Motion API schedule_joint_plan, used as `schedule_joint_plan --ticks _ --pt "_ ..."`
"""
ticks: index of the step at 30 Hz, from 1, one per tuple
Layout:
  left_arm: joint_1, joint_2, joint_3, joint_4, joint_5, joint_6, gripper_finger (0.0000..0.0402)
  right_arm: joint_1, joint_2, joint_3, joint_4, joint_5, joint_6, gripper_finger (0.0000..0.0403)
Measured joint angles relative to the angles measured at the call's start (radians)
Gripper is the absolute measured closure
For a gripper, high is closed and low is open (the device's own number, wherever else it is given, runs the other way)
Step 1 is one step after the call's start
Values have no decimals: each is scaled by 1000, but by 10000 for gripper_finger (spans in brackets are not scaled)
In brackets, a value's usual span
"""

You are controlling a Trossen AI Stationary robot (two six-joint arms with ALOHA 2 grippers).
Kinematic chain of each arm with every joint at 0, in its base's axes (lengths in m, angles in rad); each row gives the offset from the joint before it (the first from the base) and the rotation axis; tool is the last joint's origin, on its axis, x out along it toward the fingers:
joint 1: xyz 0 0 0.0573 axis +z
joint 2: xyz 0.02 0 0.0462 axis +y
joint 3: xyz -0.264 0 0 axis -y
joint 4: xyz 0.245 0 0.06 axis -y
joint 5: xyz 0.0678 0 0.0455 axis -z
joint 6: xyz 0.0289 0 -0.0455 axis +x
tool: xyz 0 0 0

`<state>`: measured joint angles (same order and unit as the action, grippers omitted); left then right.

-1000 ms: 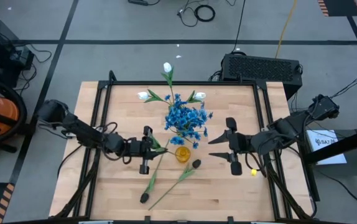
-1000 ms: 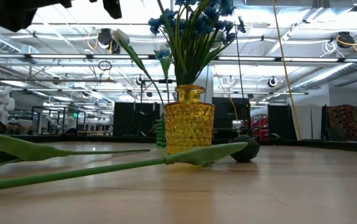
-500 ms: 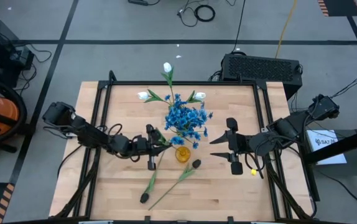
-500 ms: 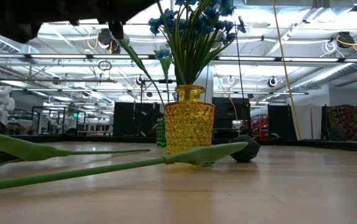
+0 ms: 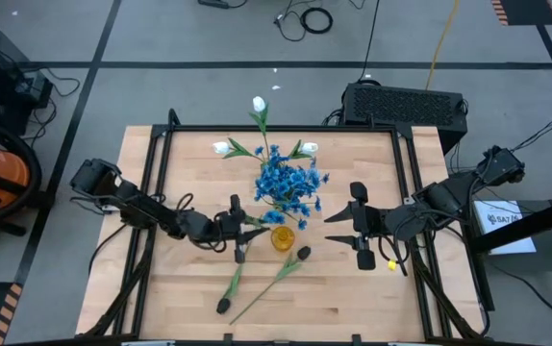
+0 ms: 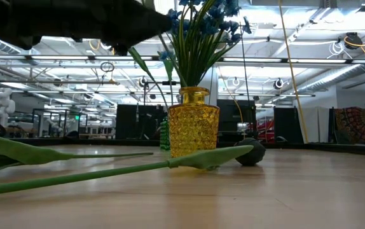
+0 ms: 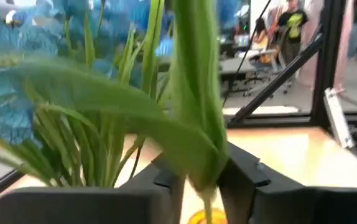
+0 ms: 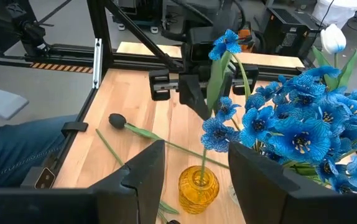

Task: Sort flowers into vase by color
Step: Put the top left black flower into the yellow vase, then put the left black flower into the yellow vase

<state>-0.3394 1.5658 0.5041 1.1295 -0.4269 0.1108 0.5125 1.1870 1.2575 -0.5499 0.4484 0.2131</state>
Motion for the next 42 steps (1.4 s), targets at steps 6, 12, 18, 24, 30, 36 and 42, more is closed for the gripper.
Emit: schedule_joint_plan --ticks 6,12,18,24,30,36,42 --pt "-2 -12 1 -215 -108 -11 242 0 0 0 -1 0 4 234" --pt "-27 -49 1 -421 -137 -81 175 0 0 0 -2 0 4 234" --pt "-82 -89 2 -654 -131 -204 160 0 0 0 -2 0 4 234" --pt "-116 -92 7 -845 -53 -418 160 0 0 0 -2 0 -1 234" --pt "-137 -92 7 -892 101 -472 159 0 0 0 -10 0 -22 234" --pt "-173 -92 45 -930 416 -199 160 0 0 -1 -37 0 -53 234" --pt "-202 -92 183 -1148 428 282 160 0 0 -1 -38 0 -68 234"
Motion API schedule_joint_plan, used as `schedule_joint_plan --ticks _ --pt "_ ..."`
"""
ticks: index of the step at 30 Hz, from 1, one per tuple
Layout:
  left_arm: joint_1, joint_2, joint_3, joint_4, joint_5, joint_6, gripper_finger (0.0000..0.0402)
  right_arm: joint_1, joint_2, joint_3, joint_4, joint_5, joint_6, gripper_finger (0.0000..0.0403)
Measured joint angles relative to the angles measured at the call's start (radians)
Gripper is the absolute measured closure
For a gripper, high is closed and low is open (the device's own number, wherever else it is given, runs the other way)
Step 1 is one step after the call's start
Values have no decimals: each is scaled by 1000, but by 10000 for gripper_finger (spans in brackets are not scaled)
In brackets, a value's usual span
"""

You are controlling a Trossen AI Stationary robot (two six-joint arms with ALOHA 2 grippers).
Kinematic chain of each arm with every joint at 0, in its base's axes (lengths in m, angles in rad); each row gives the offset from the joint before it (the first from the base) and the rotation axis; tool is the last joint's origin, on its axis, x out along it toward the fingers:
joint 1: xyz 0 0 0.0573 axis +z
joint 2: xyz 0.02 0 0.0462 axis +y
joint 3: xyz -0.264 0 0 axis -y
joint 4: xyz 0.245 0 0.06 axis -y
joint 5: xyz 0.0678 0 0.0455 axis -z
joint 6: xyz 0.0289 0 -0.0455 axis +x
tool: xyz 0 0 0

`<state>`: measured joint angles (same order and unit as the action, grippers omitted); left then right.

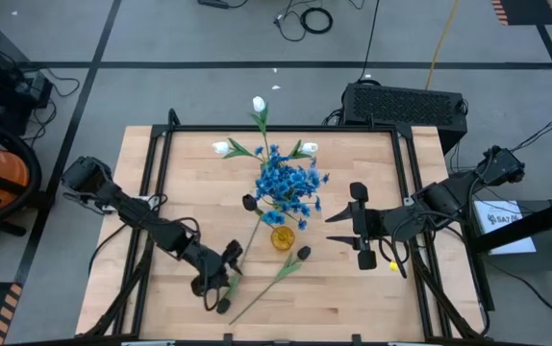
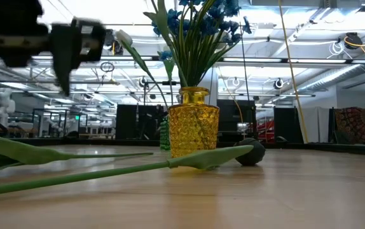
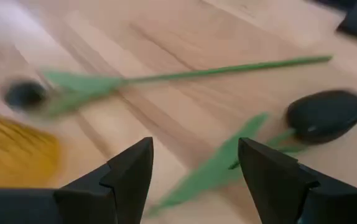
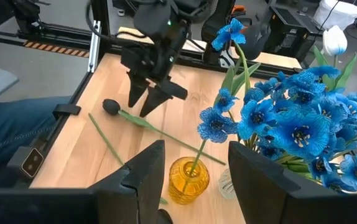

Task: Sort flowers into vase by color
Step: Put the left black flower into the yellow vase

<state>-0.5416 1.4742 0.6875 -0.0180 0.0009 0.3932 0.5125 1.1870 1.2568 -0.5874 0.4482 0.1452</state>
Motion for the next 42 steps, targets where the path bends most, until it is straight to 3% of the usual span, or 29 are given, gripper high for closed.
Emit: schedule_joint_plan --ticks 6,17,27,34,38,42 --pt "34 26 72 -133 -36 310 160 0 0 0 -44 -3 0 234" --pt "65 190 176 -285 -6 555 202 0 0 -1 -87 -5 0 234" --pt "63 264 220 -332 -54 660 255 0 0 -1 -81 -5 1 234" --pt "62 289 220 -326 -74 660 330 0 0 -1 -74 -7 27 234" --pt "62 278 217 -300 -81 578 381 0 0 -1 -74 -9 23 234" --pt "63 262 215 -285 -93 530 391 0 0 -1 -75 -8 19 234"
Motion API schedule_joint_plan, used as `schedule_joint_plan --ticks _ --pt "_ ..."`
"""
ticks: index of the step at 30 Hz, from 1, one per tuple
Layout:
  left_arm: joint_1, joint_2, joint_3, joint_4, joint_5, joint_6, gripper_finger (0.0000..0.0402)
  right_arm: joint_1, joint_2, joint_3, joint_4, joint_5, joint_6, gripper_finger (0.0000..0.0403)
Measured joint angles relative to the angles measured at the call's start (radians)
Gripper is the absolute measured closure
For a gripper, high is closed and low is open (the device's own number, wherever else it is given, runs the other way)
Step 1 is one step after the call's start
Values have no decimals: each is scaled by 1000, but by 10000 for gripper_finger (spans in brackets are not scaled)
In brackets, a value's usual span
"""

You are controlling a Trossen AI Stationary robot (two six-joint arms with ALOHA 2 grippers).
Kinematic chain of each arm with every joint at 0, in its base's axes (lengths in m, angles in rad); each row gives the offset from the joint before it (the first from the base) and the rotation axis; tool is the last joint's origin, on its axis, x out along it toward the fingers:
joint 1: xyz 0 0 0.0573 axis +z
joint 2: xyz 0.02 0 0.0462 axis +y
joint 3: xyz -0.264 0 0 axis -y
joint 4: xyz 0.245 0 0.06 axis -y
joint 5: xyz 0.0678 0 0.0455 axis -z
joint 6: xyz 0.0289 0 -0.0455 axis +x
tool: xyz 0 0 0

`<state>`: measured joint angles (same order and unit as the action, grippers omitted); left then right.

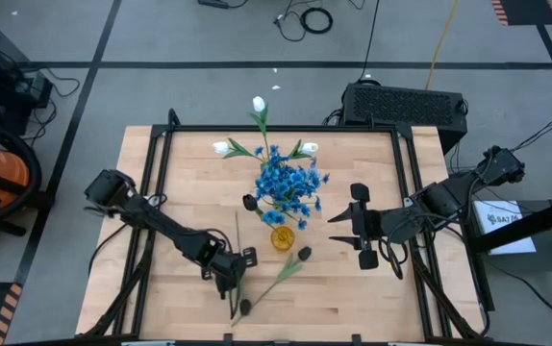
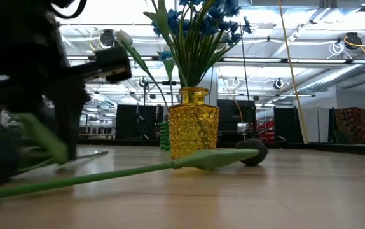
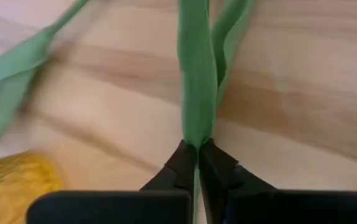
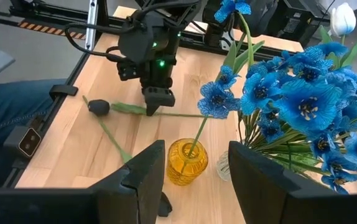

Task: Sort flowers into vase by color
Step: Put the left black flower into the yellow vase

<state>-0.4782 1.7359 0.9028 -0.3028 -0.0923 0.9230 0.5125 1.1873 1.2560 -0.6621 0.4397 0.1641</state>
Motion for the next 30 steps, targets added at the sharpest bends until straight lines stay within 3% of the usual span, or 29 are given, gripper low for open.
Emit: schedule_joint_plan --ticks 7,15,24,30 --pt "-35 -103 0 2 -42 -133 389 -1 0 0 19 3 -23 234" --pt "-58 -311 0 40 -55 -343 389 0 18 2 87 5 -1 234" --pt "-63 -522 1 379 -84 -557 389 0 32 1 321 5 -145 234" --pt "-68 -549 1 652 -83 -603 389 -3 99 2 459 -1 -175 234"
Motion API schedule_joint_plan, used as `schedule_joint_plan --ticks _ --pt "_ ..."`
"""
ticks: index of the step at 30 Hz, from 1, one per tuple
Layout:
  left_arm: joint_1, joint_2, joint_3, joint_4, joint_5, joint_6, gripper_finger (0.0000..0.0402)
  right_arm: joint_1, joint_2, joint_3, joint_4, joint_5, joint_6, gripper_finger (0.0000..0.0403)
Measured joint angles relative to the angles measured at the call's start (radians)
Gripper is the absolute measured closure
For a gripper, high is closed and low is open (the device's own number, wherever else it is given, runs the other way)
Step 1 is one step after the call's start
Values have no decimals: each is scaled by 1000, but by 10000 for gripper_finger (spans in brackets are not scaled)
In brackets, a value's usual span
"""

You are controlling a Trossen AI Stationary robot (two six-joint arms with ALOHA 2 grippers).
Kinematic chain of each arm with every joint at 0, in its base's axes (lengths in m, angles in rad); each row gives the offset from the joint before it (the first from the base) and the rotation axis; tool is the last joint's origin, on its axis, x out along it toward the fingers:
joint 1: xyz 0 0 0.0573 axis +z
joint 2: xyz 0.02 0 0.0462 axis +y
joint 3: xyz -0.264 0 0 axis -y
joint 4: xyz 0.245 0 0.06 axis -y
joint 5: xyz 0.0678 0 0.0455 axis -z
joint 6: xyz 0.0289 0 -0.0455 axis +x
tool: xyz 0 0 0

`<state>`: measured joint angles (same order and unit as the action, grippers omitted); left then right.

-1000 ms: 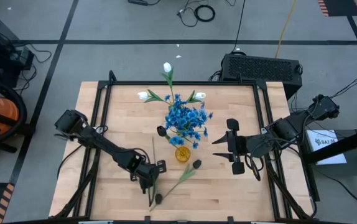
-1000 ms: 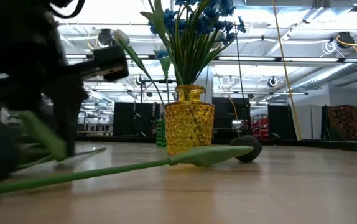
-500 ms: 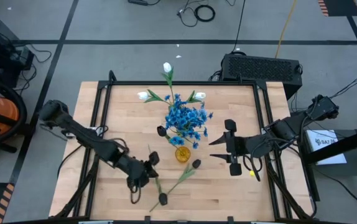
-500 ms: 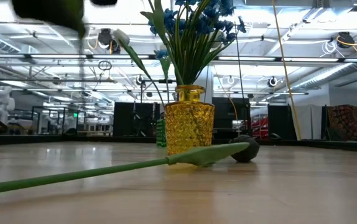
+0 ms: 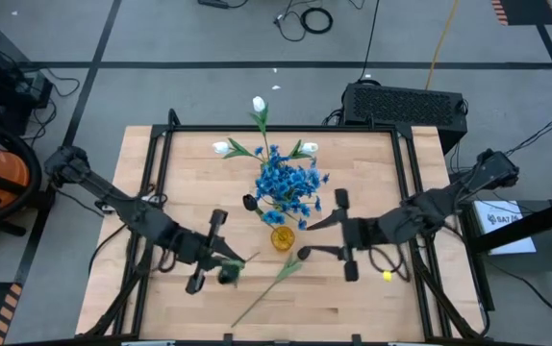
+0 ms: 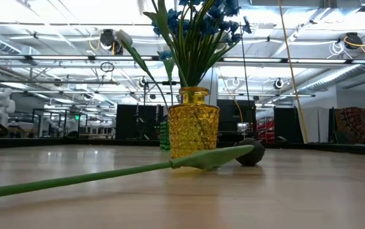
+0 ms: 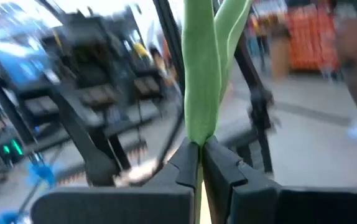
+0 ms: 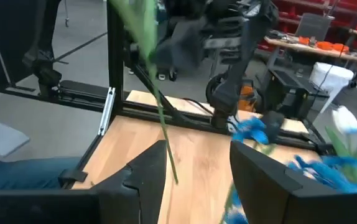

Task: Sort flowers into vase by color
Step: Put the left black flower into the yellow vase

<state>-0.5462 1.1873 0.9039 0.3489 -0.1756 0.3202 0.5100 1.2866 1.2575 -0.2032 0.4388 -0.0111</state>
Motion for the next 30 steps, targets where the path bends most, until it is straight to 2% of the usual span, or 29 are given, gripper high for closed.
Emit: schedule_joint_plan --ticks 4,7,11,14,18,22,30 --pt "2 4 0 158 -41 3 388 -15 85 0 140 -2 -74 234" --pt "2 6 0 199 -92 8 388 -34 146 0 279 1 -83 234" --pt "10 7 0 211 -108 7 388 -69 202 0 422 5 -76 234" --pt "9 28 0 215 -115 8 388 -100 221 0 443 -9 -60 234" --pt "11 84 0 233 -130 2 388 -139 232 0 445 -130 -9 234" --pt "24 147 0 330 -174 7 388 -163 236 0 446 -223 40 234" --pt "60 188 0 376 -178 0 388 -163 237 0 413 -266 71 234"
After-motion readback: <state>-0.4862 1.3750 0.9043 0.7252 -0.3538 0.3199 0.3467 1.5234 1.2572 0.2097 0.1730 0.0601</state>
